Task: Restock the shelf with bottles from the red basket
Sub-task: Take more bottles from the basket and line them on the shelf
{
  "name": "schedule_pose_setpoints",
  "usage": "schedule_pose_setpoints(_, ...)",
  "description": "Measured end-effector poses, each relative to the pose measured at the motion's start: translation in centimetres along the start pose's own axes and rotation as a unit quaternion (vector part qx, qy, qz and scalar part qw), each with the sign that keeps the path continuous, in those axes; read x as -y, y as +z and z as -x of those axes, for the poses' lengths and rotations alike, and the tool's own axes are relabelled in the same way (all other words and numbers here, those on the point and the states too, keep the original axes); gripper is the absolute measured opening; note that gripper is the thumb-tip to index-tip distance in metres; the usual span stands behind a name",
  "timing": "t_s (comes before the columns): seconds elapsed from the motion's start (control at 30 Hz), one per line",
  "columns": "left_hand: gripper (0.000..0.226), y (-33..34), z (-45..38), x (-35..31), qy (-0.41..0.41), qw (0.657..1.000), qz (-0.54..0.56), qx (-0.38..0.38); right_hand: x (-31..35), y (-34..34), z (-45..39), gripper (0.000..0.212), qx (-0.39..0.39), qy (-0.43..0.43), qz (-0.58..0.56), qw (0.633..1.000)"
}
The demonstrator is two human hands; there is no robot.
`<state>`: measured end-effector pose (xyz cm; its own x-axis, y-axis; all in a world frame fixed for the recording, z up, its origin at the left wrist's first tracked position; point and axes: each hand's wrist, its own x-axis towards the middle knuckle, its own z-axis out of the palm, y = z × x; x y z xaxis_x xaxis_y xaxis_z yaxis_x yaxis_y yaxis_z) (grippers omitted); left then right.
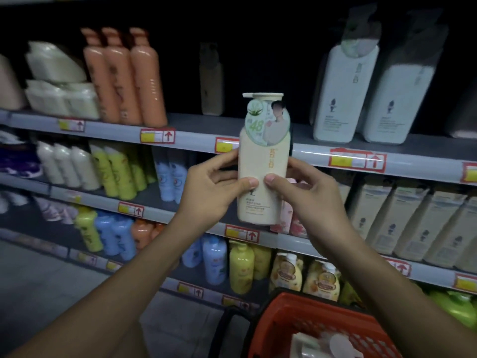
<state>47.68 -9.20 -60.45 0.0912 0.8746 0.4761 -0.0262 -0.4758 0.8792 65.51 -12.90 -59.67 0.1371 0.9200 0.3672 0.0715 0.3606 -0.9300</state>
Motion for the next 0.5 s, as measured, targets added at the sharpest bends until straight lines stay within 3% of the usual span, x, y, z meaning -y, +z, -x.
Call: schedule_pose_setpoints(0.5, 0.062, -6.9, -7.7, -2.3, 0.07, 0.996, -0.024, -0.052, 3.9, 8.2, -7.0, 0.034, -0.017, -0.086, 0.016, 0.996)
